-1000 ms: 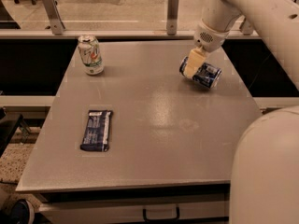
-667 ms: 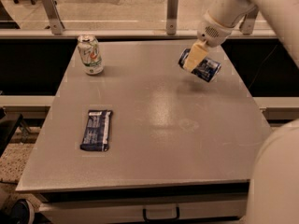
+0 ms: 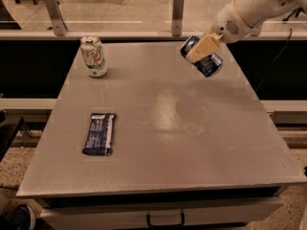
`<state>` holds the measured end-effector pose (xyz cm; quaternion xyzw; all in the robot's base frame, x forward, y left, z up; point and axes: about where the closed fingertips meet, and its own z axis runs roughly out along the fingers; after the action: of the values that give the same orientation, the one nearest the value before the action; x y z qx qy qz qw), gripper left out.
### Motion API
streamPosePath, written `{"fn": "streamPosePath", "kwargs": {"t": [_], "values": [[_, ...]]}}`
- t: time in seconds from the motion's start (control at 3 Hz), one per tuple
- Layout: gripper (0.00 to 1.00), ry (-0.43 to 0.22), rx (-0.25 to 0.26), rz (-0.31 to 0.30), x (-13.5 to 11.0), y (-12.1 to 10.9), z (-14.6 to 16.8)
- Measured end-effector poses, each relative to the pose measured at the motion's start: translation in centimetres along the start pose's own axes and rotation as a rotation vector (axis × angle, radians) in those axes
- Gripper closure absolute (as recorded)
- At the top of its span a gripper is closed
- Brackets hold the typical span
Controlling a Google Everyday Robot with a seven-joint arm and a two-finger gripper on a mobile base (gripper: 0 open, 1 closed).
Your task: Place pepsi can upright
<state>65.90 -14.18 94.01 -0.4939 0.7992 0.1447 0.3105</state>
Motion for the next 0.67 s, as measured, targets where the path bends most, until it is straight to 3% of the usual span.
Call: {"fn": "streamPosePath", "kwargs": {"t": [0.67], "values": [[1.00, -0.327, 0.029, 0.041, -0.55, -0.33, -1.46]]}}
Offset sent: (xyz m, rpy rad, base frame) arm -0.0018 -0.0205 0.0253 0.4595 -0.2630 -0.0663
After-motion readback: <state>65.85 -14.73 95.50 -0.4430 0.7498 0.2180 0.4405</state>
